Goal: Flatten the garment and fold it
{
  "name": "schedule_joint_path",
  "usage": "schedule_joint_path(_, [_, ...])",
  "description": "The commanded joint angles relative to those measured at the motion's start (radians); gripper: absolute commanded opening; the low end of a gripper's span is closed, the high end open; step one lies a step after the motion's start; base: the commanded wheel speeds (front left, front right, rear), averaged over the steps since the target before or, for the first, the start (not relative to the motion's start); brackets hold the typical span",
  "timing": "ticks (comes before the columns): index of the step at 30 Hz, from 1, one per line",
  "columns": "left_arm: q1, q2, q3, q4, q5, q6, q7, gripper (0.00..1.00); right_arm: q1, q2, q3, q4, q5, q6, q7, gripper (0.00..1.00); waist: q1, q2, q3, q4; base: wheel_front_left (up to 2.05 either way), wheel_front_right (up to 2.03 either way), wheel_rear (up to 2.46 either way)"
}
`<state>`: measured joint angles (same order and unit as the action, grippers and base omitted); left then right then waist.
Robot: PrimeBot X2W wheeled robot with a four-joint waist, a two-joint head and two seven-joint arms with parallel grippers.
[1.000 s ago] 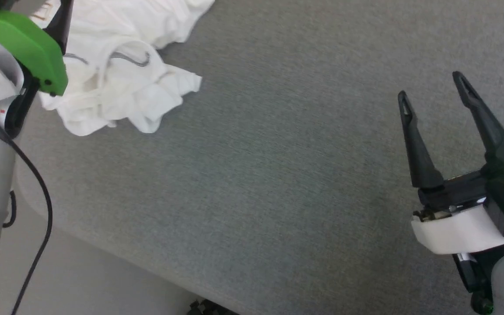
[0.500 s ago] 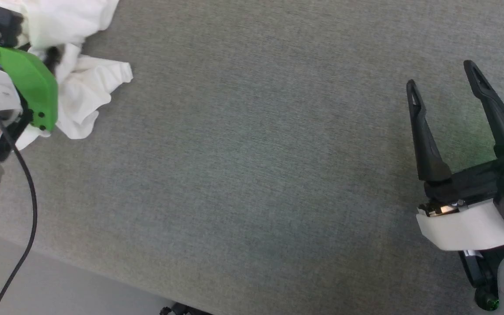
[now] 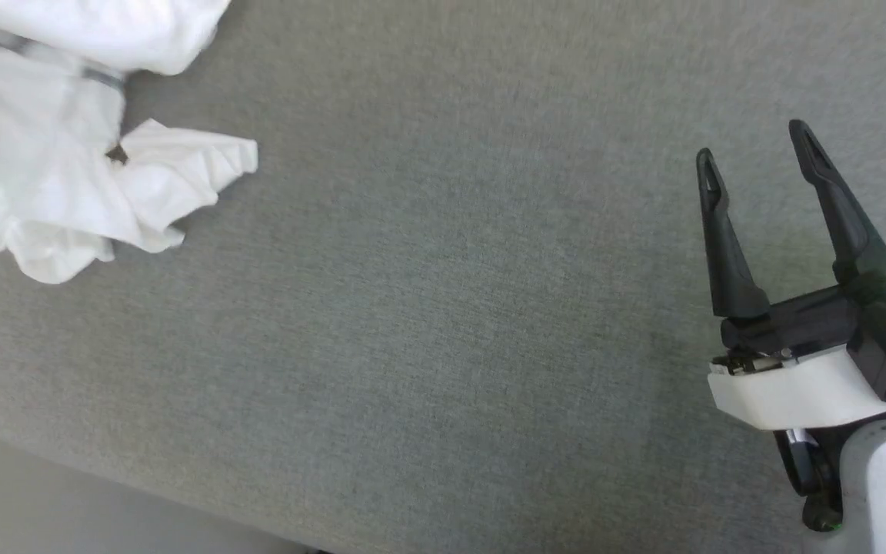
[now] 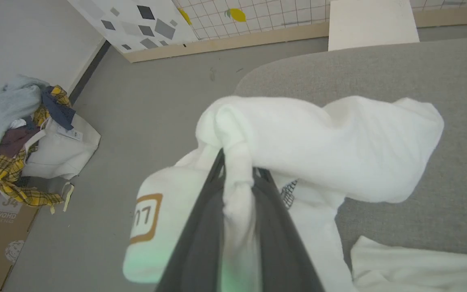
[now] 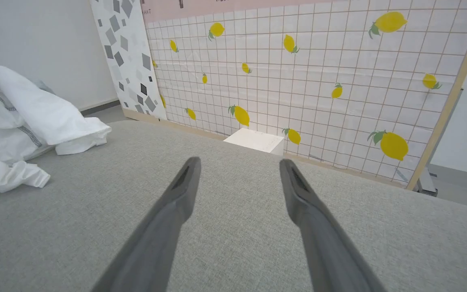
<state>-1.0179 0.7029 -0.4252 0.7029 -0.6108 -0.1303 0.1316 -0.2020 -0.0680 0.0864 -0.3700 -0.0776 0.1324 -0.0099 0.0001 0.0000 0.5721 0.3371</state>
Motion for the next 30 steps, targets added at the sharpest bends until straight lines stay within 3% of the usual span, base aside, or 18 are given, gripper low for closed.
schedule_joint_path(1, [-0.029, 0.022, 0.013, -0.010, -0.018, 0.006, 0.001, 0.00, 0.012, 0.007, -0.009, 0.014, 0.013, -0.002, -0.019, 1.00, -0.0001, 0.0000, -0.123, -0.027, 0.00, 0.00, 0.00])
schedule_joint_path(10, [-0.101, 0.094, 0.054, -0.162, -0.056, 0.026, 0.094, 0.00, 0.101, 0.017, -0.083, 0.105, 0.119, -0.002, -0.109, 1.00, -0.0001, 0.0000, -0.327, -0.078, 0.00, 0.00, 0.00])
schedule_joint_path(17, [-0.171, 0.081, 0.072, -0.331, -0.095, 0.063, 0.184, 0.00, 0.166, 0.018, -0.127, 0.151, 0.176, -0.002, -0.146, 1.00, -0.0001, 0.0000, -0.428, -0.112, 0.00, 0.00, 0.00])
schedule_joint_path(25, [-0.297, -0.049, 0.055, -0.467, -0.127, 0.126, 0.244, 0.00, 0.211, 0.018, -0.174, 0.176, 0.205, -0.002, -0.168, 1.00, -0.0001, 0.0000, -0.502, -0.142, 0.00, 0.00, 0.00])
schedule_joint_path(29, [-0.358, -0.147, 0.035, -0.487, -0.141, 0.164, 0.251, 0.00, 0.218, 0.018, -0.189, 0.178, 0.213, -0.002, -0.174, 1.00, -0.0001, 0.0000, -0.520, -0.164, 0.00, 0.00, 0.00])
schedule_joint_path(30, [-0.381, -0.194, 0.026, -0.491, -0.150, 0.179, 0.252, 0.00, 0.216, 0.018, -0.198, 0.180, 0.216, -0.002, -0.175, 1.00, -0.0001, 0.0000, -0.523, -0.176, 0.00, 0.00, 0.00])
